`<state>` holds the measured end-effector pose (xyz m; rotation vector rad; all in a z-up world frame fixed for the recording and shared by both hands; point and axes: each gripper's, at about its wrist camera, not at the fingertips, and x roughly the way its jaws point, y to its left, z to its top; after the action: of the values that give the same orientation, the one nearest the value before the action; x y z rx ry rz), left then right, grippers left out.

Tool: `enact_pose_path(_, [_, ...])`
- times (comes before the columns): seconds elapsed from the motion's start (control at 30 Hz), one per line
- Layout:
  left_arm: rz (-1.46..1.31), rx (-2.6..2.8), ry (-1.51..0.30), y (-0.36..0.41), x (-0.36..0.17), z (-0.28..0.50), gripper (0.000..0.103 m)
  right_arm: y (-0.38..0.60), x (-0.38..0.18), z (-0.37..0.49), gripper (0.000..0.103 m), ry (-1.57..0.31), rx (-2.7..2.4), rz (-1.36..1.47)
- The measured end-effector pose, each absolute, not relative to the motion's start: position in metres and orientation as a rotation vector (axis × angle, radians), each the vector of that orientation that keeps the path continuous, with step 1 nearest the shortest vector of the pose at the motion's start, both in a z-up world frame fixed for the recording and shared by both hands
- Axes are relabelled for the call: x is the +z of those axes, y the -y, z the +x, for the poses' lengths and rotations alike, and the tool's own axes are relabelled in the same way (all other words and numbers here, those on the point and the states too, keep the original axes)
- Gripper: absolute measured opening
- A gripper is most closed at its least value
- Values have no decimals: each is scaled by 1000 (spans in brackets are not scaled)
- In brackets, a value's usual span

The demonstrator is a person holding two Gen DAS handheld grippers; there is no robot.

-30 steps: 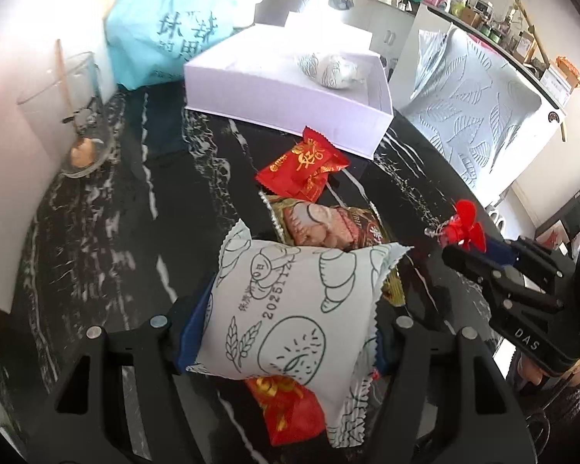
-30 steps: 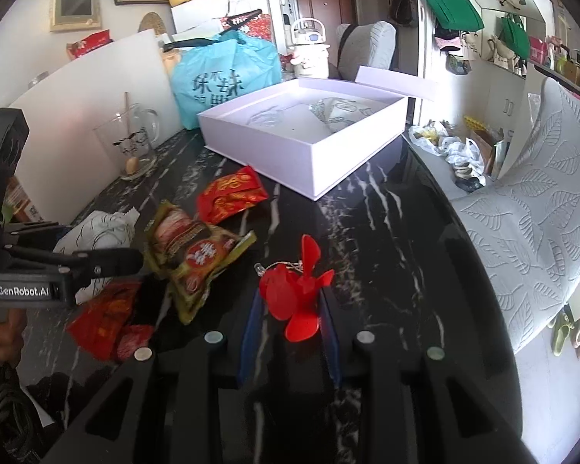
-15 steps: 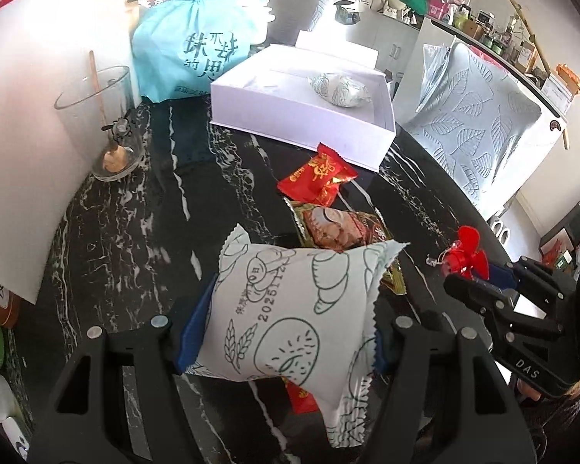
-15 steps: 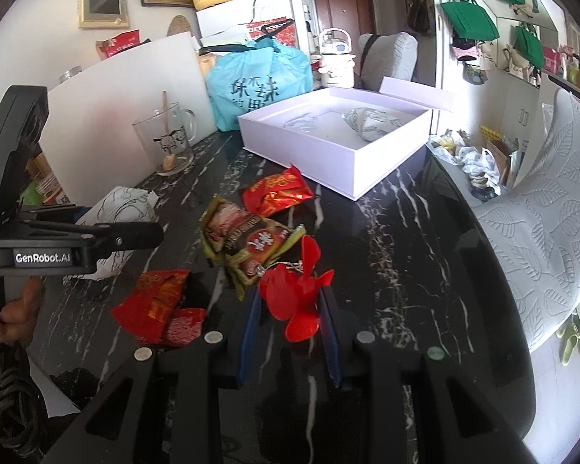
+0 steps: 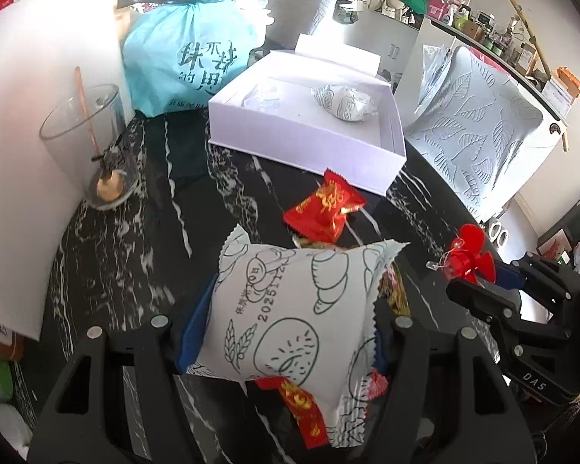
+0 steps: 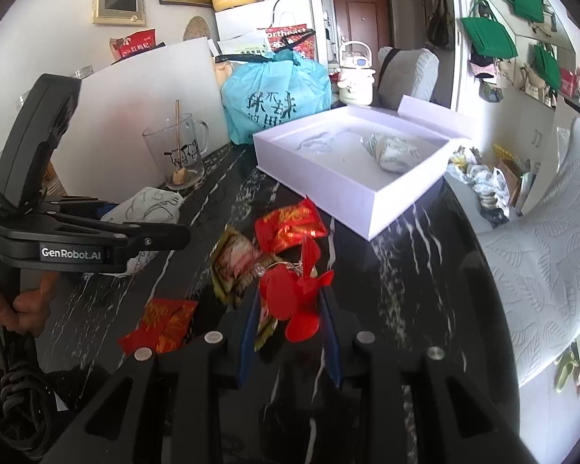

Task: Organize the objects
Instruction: 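Lift the red fan toy with the right gripper while the left gripper lifts the white leaf-print pouch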

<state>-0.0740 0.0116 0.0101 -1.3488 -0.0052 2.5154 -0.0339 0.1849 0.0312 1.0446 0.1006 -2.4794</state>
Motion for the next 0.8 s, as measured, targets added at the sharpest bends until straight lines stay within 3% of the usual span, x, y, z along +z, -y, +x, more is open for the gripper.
enact_pose_path(0.4, [-1305, 2515, -37, -17, 32, -111, 64, -180, 58, -69, 30, -178, -2503, 1016])
enact_pose_path(0.53, [-1273, 2504, -38, -21, 41, -123, 56, -180, 69, -78, 30, -191, -2507, 992])
enact_pose_path(0.8, [-1258, 2459, -54, -30, 36, -138, 56, -181, 63, -98, 30, -146, -2483, 1020])
